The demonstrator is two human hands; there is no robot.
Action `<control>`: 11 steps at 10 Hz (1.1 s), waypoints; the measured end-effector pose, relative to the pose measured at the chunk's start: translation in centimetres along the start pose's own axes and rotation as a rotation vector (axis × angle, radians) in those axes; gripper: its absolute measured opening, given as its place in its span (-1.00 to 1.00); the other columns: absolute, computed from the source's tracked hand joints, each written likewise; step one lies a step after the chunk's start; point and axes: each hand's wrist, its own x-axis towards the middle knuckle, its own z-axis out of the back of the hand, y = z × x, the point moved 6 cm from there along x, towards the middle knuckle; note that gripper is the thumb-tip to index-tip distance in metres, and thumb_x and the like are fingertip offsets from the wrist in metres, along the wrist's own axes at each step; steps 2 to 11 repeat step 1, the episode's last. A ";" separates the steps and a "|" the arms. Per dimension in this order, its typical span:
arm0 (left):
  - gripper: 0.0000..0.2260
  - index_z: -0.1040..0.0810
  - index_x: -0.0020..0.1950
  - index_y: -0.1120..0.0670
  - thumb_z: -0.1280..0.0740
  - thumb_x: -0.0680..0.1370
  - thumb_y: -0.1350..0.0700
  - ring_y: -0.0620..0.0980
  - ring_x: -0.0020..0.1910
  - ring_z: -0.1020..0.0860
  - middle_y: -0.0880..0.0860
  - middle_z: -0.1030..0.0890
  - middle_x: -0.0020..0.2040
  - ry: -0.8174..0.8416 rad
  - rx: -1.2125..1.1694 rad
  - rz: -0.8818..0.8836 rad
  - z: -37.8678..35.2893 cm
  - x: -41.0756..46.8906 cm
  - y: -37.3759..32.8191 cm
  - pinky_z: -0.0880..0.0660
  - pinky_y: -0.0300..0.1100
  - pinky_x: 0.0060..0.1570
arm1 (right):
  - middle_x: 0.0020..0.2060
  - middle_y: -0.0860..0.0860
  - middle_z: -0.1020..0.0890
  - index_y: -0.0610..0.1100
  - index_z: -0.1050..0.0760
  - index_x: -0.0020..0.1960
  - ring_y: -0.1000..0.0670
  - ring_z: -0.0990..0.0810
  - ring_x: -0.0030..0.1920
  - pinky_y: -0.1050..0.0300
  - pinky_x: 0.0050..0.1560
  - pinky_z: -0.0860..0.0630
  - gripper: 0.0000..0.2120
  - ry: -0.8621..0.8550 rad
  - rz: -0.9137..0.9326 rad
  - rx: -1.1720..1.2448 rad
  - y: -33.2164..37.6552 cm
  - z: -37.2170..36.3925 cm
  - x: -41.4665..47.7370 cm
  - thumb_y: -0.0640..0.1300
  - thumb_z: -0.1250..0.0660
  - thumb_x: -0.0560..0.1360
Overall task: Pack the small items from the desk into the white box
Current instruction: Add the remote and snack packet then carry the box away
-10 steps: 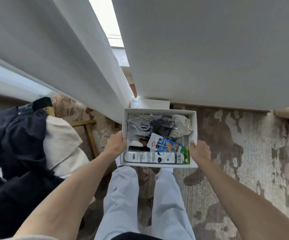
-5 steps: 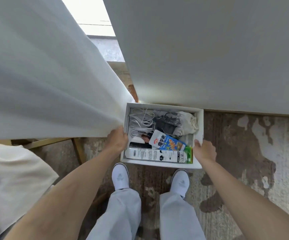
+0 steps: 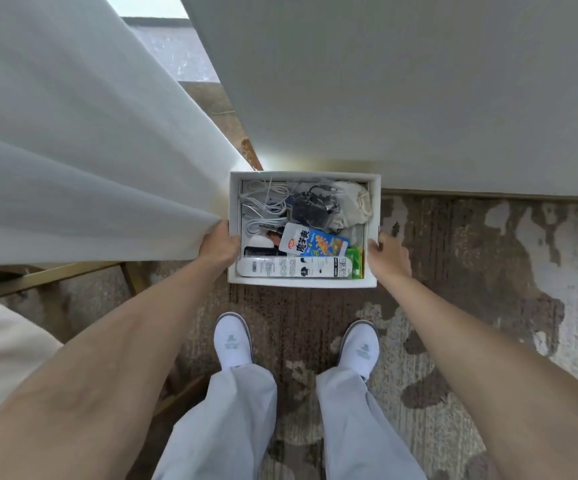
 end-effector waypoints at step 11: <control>-0.64 -0.35 0.38 0.18 -0.19 0.59 0.15 0.18 0.24 -0.45 0.22 -0.45 0.34 0.139 0.096 -0.005 -0.3 -2.7 0.1 -0.40 -0.03 0.18 | 0.24 -0.08 -0.55 -0.06 -0.43 0.35 -0.17 -0.50 0.26 0.13 -0.04 -0.35 -0.67 0.088 -0.016 -0.051 -1.0 1.0 -2.8 -0.11 -0.12 0.62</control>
